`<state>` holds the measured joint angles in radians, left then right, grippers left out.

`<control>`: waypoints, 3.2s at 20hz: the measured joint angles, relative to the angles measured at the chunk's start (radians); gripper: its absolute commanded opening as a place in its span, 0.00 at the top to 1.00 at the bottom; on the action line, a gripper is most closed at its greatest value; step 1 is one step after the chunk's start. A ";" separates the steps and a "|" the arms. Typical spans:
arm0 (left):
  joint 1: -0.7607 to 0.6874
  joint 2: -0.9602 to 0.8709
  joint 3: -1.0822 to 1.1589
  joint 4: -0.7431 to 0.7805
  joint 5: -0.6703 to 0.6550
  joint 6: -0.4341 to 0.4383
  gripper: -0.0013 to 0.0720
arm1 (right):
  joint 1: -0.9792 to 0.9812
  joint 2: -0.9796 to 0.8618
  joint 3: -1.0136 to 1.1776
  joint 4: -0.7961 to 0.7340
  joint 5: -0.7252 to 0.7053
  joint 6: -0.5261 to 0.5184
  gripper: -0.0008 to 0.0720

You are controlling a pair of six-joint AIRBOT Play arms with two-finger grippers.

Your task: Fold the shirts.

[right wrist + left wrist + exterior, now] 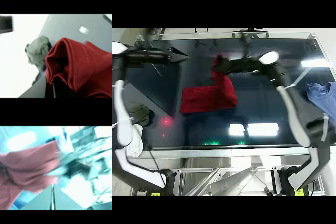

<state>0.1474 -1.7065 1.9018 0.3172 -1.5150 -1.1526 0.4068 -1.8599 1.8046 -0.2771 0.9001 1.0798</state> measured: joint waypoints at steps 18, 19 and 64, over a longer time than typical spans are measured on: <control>0.085 0.204 -0.330 -0.006 0.030 0.142 0.96 | 0.018 -0.204 0.001 0.210 -0.003 -0.252 0.92; 0.084 0.205 -0.331 -0.006 0.025 0.141 0.96 | -0.028 -0.186 0.002 0.096 0.031 -0.179 0.50; 0.017 0.205 -0.332 -0.002 -0.138 0.088 0.97 | -0.523 0.605 -0.232 -0.722 0.336 0.503 0.97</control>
<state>0.1642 -1.5017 1.5696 0.3153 -1.6527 -1.0649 -0.1162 -1.2545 1.5723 -0.9993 1.2362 1.5826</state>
